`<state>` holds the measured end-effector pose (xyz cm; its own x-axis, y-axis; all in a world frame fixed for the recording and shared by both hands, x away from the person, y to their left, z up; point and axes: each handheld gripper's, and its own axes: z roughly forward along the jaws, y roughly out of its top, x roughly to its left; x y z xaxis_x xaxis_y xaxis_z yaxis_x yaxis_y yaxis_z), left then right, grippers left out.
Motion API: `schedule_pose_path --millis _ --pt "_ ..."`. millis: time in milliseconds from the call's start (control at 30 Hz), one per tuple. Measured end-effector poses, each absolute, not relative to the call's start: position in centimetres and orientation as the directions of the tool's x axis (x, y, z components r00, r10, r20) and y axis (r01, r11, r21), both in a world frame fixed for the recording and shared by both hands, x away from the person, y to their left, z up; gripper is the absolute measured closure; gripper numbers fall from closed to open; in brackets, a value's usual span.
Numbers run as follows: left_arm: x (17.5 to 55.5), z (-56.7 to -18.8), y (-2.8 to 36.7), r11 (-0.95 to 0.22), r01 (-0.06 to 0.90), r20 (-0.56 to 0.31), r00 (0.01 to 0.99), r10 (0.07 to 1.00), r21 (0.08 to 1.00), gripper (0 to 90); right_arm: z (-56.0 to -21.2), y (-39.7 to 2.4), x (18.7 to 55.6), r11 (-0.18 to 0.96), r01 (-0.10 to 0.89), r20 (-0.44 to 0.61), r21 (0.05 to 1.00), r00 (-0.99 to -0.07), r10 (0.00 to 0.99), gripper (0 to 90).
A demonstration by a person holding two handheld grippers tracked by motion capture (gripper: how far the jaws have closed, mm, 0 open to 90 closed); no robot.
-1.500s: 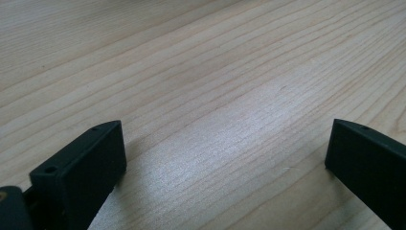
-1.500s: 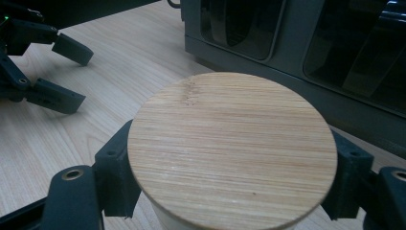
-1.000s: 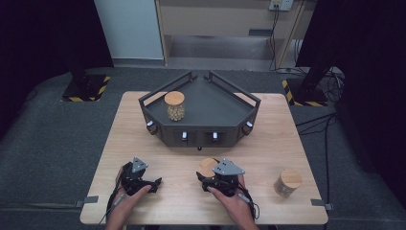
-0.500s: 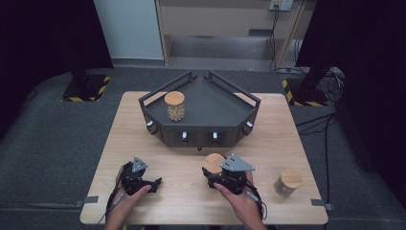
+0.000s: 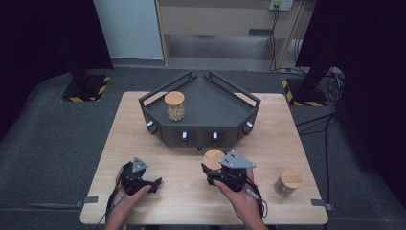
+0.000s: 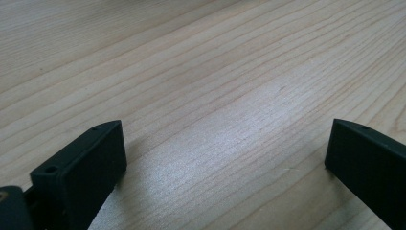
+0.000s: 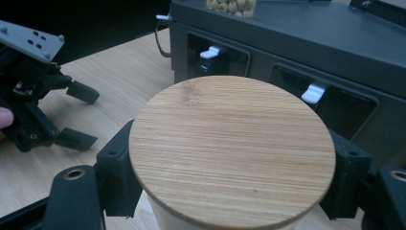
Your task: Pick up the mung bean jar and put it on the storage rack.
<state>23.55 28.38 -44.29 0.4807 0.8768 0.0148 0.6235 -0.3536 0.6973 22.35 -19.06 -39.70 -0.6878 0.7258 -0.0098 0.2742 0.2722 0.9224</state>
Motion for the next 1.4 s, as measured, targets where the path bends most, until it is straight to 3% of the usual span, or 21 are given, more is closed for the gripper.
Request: schedule_pose_path --millis 1400 --pt "23.5 -44.3 28.3 -0.352 0.625 0.014 0.478 0.878 0.697 0.0 -34.2 -17.2 26.5 0.217 0.253 0.007 0.943 -0.667 0.745 25.4"
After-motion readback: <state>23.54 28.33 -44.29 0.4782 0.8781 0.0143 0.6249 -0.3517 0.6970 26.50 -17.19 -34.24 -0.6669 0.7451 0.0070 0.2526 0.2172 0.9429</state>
